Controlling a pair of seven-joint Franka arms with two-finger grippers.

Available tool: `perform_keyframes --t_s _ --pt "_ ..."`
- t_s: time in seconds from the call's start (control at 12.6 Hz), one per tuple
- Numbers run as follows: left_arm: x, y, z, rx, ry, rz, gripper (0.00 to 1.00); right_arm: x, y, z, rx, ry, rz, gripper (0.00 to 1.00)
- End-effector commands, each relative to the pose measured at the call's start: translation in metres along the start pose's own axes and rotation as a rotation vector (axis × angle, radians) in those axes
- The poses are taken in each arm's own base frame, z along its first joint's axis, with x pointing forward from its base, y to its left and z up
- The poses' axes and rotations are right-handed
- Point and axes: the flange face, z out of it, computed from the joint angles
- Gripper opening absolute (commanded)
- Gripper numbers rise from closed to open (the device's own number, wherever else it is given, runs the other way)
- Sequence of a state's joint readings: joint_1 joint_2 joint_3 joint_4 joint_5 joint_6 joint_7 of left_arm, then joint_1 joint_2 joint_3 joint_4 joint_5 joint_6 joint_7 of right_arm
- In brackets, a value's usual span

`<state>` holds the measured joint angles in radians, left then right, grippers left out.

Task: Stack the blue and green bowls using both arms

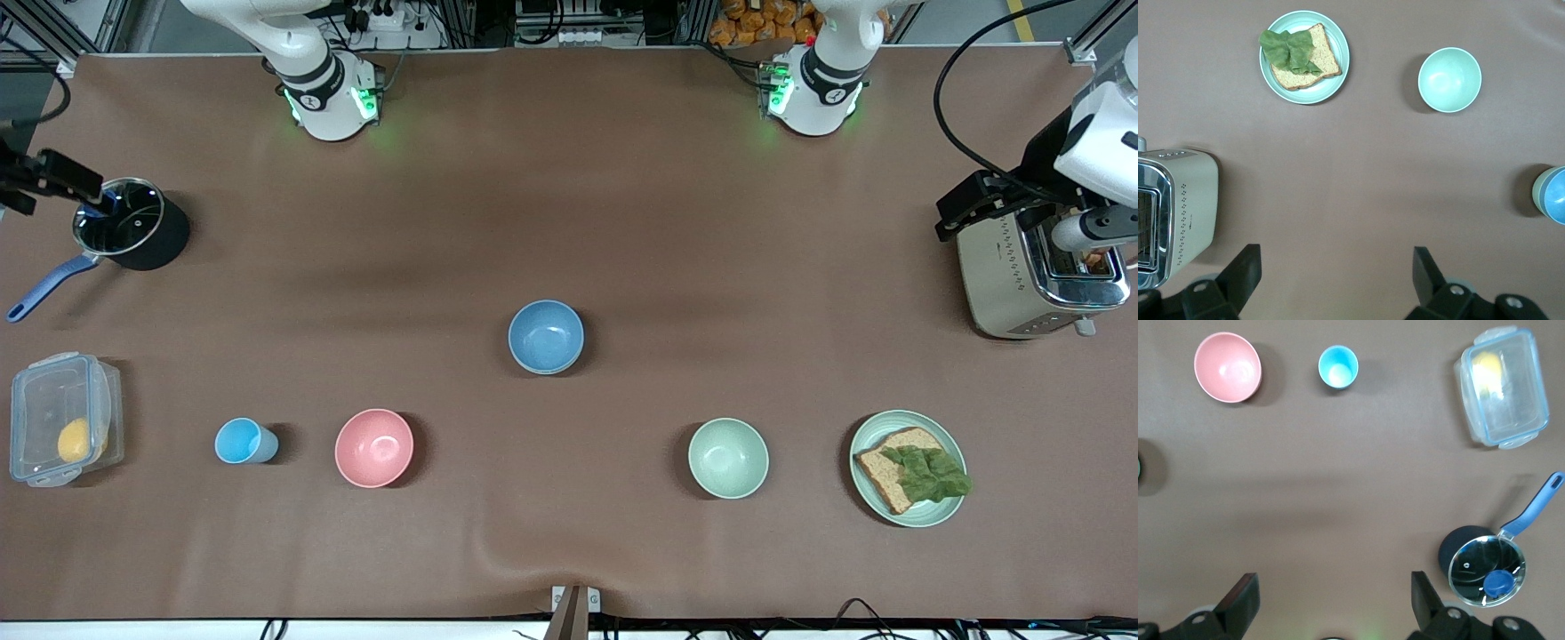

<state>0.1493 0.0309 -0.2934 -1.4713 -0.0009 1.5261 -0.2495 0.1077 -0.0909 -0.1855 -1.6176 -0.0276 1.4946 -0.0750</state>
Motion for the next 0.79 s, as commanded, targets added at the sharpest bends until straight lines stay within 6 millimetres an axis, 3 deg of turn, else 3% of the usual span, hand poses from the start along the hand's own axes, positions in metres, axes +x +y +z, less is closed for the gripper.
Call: perform_keyframes --t_s 0.0,0.4,0.71 --pt "-0.006 -0.002 -0.004 -0.015 -0.002 0.021 1.00 0.003 -0.004 -0.013 -0.036 0.031 -0.005 1.00" --pt "-0.010 0.001 -0.006 -0.012 -0.005 0.032 1.00 0.022 -0.025 -0.014 -0.036 0.031 0.067 1.00" --pt "-0.010 -0.005 -0.004 0.002 -0.023 0.054 1.00 0.021 -0.020 -0.011 -0.033 0.014 0.064 1.00"
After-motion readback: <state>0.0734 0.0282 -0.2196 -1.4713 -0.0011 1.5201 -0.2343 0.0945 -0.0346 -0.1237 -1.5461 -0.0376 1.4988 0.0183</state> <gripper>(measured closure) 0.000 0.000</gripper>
